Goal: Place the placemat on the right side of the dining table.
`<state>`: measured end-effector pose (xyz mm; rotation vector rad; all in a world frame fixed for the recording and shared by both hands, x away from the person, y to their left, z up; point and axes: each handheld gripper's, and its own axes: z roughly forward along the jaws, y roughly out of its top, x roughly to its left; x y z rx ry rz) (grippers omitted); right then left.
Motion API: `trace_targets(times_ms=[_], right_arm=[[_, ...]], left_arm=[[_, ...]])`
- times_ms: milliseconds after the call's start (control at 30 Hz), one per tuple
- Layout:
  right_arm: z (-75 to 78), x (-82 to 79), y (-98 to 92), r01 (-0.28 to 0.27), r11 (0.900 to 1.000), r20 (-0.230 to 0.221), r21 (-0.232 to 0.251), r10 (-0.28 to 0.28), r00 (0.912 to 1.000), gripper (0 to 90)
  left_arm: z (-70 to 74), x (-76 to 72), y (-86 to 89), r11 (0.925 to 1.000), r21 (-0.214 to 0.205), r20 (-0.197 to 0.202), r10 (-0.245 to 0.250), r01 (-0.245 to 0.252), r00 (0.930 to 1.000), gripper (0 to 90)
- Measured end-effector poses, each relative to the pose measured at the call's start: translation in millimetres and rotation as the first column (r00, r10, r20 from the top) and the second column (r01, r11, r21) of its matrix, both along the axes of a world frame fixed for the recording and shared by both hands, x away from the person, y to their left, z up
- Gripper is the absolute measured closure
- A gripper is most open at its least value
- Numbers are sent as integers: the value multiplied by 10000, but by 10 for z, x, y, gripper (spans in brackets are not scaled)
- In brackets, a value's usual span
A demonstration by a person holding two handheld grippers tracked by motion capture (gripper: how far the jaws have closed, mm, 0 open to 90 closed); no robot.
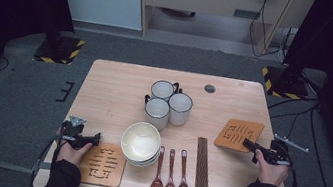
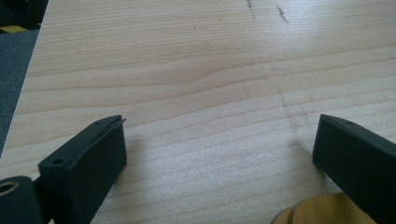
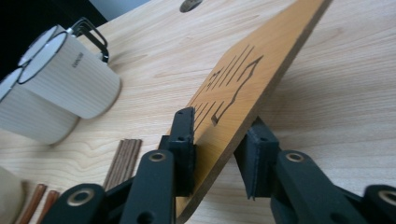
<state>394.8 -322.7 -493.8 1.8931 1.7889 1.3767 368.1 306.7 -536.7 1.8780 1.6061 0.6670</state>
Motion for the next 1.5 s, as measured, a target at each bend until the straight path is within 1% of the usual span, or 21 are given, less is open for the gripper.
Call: trace_targets(times_ms=[133,200,300,467,533,600,733,767,800,833,933,967,1133,1167,1233,1267,1300,1333,1367,1433,1500], right_arm=[[-22,3,1,37,9997,11,-246,-37,10000,657],[-32,7,11,59,9988,87,-490,-54,9999,636],[-64,20,23,118,9963,-17,-852,-120,9999,594],[-95,36,32,126,9941,-109,-1080,-139,9998,561],[-115,43,32,156,9931,-180,-1166,-178,9997,541],[-143,45,23,232,9931,-211,-1151,-258,9994,528],[-163,46,5,294,9905,-287,-1346,-335,9990,501],[-168,50,7,329,9881,-279,-1503,-375,9989,480],[-175,53,6,310,9830,-303,-1812,-371,9989,462],[-183,56,5,317,9808,-371,-1923,-395,9985,455],[-207,60,-1,281,9795,-506,-1996,-390,9980,454],[-214,61,-3,254,9810,-563,-1923,-369,9977,453],[-231,67,-11,249,9811,-532,-1917,-357,9979,447],[-238,68,-12,256,9788,-537,-2030,-373,9979,440],[-259,76,-19,225,9692,-646,-2453,-395,9971,428],[-282,79,-30,232,9721,-757,-2332,-419,9962,431],[-299,79,-45,228,9682,-712,-2493,-418,9966,451],[-306,79,-50,269,9626,-762,-2698,-492,9959,444],[-310,79,-52,311,9613,-775,-2738,-543,9955,443],[-315,81,-63,289,9599,-667,-2788,-494,9966,421],[-312,81,-56,364,9549,-510,-2947,-538,9972,394]], left_arm=[[0,0,0,10000,1,-1,-1,1,10000,19],[0,0,0,10000,2,-1,-3,3,10000,19],[0,0,0,10000,1,-1,0,0,10000,19],[0,0,0,10000,-1,0,-2,2,10000,19],[0,0,0,10000,0,-3,-4,4,10000,19],[0,0,0,10000,1,-2,-2,2,10000,19],[0,0,0,10000,0,0,-4,4,10000,19],[0,0,0,10000,0,-1,-4,4,10000,18],[0,0,0,10000,2,-2,-5,5,10000,18],[0,0,0,10000,1,-2,-5,5,10000,19],[0,0,0,10000,1,-2,-5,5,10000,18],[0,0,0,10000,0,-2,-5,5,10000,19],[0,0,0,10000,-1,-2,-4,4,10000,18],[0,0,0,10000,1,-2,-5,5,10000,18],[0,0,0,10000,-1,-1,-6,6,10000,18],[0,0,0,10000,0,-2,-5,5,10000,18],[0,0,0,10000,1,-2,-6,6,10000,18],[0,0,0,10000,1,-2,-6,6,10000,18],[0,0,0,10000,-1,-3,-7,7,10000,18],[0,0,0,10000,-2,-3,-7,7,10000,18],[0,0,0,10000,2,-5,-10,10,10000,18]])
